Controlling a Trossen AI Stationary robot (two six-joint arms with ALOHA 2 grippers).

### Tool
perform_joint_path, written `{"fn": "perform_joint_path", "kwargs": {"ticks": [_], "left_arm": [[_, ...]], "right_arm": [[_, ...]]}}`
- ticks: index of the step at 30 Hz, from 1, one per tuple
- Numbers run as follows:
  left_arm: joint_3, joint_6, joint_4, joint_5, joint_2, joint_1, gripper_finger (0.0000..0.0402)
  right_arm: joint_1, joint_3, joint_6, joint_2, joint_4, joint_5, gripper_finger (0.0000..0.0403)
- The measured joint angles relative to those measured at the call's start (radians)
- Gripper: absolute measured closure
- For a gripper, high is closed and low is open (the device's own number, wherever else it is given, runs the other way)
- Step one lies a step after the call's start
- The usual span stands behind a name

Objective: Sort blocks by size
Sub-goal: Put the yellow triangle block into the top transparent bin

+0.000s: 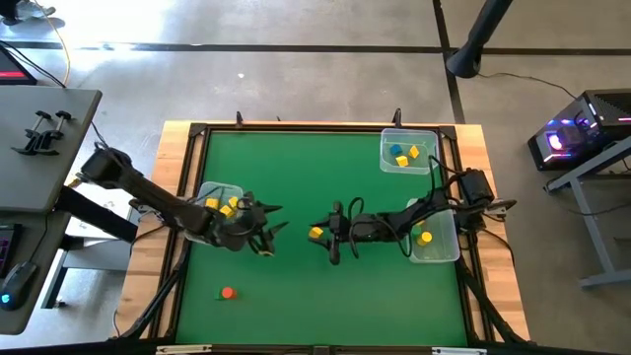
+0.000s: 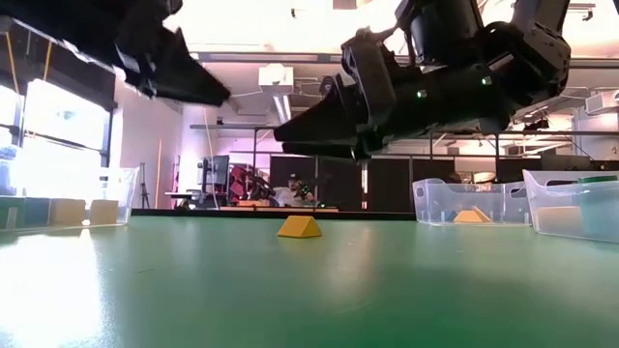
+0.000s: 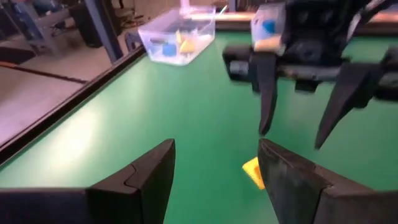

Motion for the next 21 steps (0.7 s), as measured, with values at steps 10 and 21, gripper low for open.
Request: {"fn": "perform_joint_path", "kwargs": {"ticks": [10, 21], "left_arm": [[0.000, -0.027, 0.041, 0.026, 0.132, 0.038, 0.0186], [0.000, -0.027, 0.042, 0.046, 0.133, 0.049, 0.0186]], "right_arm": [[-0.087, 0.000, -0.153, 0.000, -0.202, -0.171, 0.0203], [-0.179, 0.000, -0.272, 0.019, -0.243, -0.403, 0.0203]]}}
